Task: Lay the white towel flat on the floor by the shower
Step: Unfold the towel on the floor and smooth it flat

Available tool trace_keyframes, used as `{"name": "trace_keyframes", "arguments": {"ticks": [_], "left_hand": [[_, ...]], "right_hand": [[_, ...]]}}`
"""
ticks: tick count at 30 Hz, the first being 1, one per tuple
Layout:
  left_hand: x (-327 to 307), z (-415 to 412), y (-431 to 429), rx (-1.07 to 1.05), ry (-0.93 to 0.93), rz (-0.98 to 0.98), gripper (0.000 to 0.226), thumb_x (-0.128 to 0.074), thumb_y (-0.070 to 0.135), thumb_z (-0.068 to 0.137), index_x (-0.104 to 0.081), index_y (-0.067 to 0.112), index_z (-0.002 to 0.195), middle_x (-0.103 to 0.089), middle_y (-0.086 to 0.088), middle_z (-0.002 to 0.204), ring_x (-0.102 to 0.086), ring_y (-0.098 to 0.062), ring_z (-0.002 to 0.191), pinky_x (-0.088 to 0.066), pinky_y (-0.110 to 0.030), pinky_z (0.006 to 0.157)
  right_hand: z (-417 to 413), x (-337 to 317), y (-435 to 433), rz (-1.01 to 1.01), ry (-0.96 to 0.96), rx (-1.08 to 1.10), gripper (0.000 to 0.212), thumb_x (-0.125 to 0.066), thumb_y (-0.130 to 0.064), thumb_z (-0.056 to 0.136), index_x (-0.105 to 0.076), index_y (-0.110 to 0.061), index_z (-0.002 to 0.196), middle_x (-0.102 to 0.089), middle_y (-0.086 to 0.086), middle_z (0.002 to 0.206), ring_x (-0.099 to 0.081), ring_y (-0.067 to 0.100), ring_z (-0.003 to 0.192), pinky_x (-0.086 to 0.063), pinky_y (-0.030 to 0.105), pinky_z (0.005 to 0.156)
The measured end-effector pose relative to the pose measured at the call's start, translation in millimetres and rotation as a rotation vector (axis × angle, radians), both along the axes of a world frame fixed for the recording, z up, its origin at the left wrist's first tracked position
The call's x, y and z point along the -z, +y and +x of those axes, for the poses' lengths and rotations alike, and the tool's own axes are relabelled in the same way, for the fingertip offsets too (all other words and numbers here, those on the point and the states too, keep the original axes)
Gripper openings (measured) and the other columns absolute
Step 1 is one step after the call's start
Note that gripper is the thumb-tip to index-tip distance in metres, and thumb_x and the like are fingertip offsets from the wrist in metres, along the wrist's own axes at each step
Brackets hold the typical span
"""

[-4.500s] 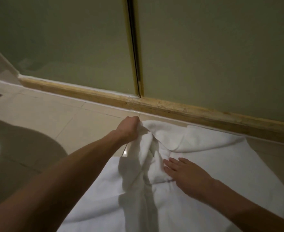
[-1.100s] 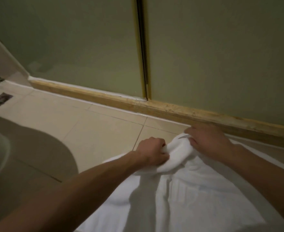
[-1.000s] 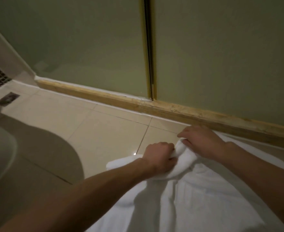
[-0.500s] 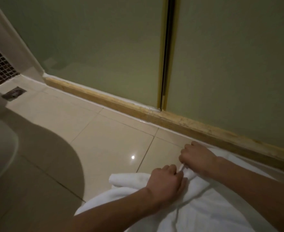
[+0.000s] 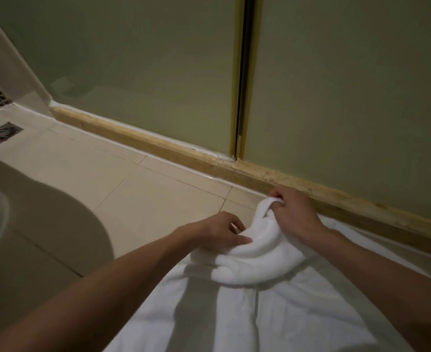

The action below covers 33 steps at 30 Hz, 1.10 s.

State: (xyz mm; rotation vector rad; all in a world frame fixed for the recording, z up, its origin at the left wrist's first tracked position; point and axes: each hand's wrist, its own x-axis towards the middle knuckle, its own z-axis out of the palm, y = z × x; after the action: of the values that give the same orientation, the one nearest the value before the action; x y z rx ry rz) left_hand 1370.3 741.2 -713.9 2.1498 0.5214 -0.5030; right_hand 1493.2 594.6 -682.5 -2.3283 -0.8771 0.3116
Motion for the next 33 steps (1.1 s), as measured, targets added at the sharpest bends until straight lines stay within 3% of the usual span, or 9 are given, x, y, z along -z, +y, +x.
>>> {"name": "trace_keyframes", "arguments": {"ticks": [5, 11, 16, 18, 21, 25, 27, 30, 33], "left_hand": [[-15, 8, -6, 0.129, 0.090, -0.088, 0.059, -0.068, 0.053, 0.080, -0.054, 0.023, 0.129, -0.062, 0.003, 0.115, -0.061, -0.014, 0.099, -0.047, -0.026, 0.087], [-23, 19, -11, -0.012, -0.030, -0.247, 0.043, -0.069, 0.044, 0.068, -0.070, 0.021, 0.104, -0.072, -0.001, 0.103, -0.069, -0.019, 0.092, -0.056, -0.036, 0.086], [-23, 25, -1, -0.176, -0.168, -0.114, 0.031, -0.067, 0.036, 0.068, -0.066, 0.018, 0.094, -0.069, -0.002, 0.089, -0.065, -0.017, 0.077, -0.052, -0.027, 0.062], [-28, 29, 12, -0.141, -0.203, 0.041, 0.026, -0.076, 0.030, 0.070, -0.060, 0.021, 0.089, -0.066, -0.001, 0.088, -0.063, -0.018, 0.080, -0.051, -0.029, 0.062], [-36, 30, 26, -0.001, -0.197, 0.277, 0.042, -0.082, 0.032, 0.067, -0.052, 0.024, 0.095, -0.061, 0.000, 0.098, -0.058, -0.020, 0.086, -0.047, -0.031, 0.067], [-34, 25, 26, 0.095, -0.188, 0.440, 0.052, -0.081, 0.038, 0.066, -0.054, 0.026, 0.108, -0.064, -0.003, 0.109, -0.057, -0.023, 0.090, -0.047, -0.034, 0.072], [-31, 21, 23, 0.111, -0.202, 0.465, 0.051, -0.076, 0.047, 0.071, -0.056, 0.027, 0.113, -0.064, -0.002, 0.109, -0.057, -0.021, 0.089, -0.044, -0.032, 0.072], [-28, 19, 19, 0.041, -0.234, 0.428, 0.043, -0.052, 0.062, 0.085, -0.063, 0.029, 0.111, -0.067, -0.003, 0.106, -0.059, -0.022, 0.090, -0.046, -0.034, 0.074], [-29, 19, 23, -0.041, -0.208, 0.446, 0.042, -0.043, 0.056, 0.093, -0.069, 0.026, 0.106, -0.068, -0.007, 0.104, -0.060, -0.023, 0.087, -0.049, -0.035, 0.075]], "right_hand": [[9, -11, -6, 0.091, 0.073, 0.057, 0.018, -0.050, -0.006, 0.087, -0.064, -0.018, 0.085, -0.064, 0.000, 0.086, -0.058, 0.019, 0.083, -0.042, 0.030, 0.071], [16, -13, -8, 0.143, 0.116, 0.093, 0.016, -0.049, -0.008, 0.088, -0.060, -0.019, 0.086, -0.063, 0.001, 0.089, -0.057, 0.020, 0.086, -0.037, 0.028, 0.070], [22, -8, -18, -0.002, -0.073, 0.042, 0.017, -0.050, -0.007, 0.084, -0.053, -0.024, 0.086, -0.064, 0.004, 0.087, -0.058, 0.030, 0.085, -0.042, 0.035, 0.070], [19, -4, -20, -0.116, -0.149, 0.042, 0.025, -0.051, -0.003, 0.082, -0.048, -0.028, 0.085, -0.061, 0.001, 0.084, -0.056, 0.029, 0.081, -0.037, 0.032, 0.066], [13, 2, -18, -0.265, -0.246, 0.008, 0.026, -0.051, -0.006, 0.084, -0.053, -0.028, 0.096, -0.065, 0.001, 0.097, -0.058, 0.026, 0.087, -0.036, 0.030, 0.069], [1, 6, -8, -0.257, -0.304, -0.121, 0.041, -0.053, -0.011, 0.088, -0.051, -0.029, 0.125, -0.059, 0.001, 0.119, -0.055, 0.027, 0.110, -0.040, 0.036, 0.088], [-1, 6, -2, -0.226, -0.336, -0.164, 0.045, -0.056, -0.013, 0.088, -0.049, -0.029, 0.130, -0.058, 0.001, 0.123, -0.052, 0.025, 0.112, -0.039, 0.037, 0.092], [-1, 6, 8, -0.204, -0.288, -0.198, 0.028, -0.057, -0.014, 0.087, -0.061, -0.033, 0.107, -0.065, -0.003, 0.103, -0.057, 0.021, 0.096, -0.040, 0.032, 0.078], [-4, 7, 14, -0.246, -0.201, -0.160, 0.019, -0.046, -0.015, 0.091, -0.059, -0.028, 0.096, -0.066, 0.000, 0.094, -0.058, 0.024, 0.084, -0.045, 0.033, 0.070]]}}
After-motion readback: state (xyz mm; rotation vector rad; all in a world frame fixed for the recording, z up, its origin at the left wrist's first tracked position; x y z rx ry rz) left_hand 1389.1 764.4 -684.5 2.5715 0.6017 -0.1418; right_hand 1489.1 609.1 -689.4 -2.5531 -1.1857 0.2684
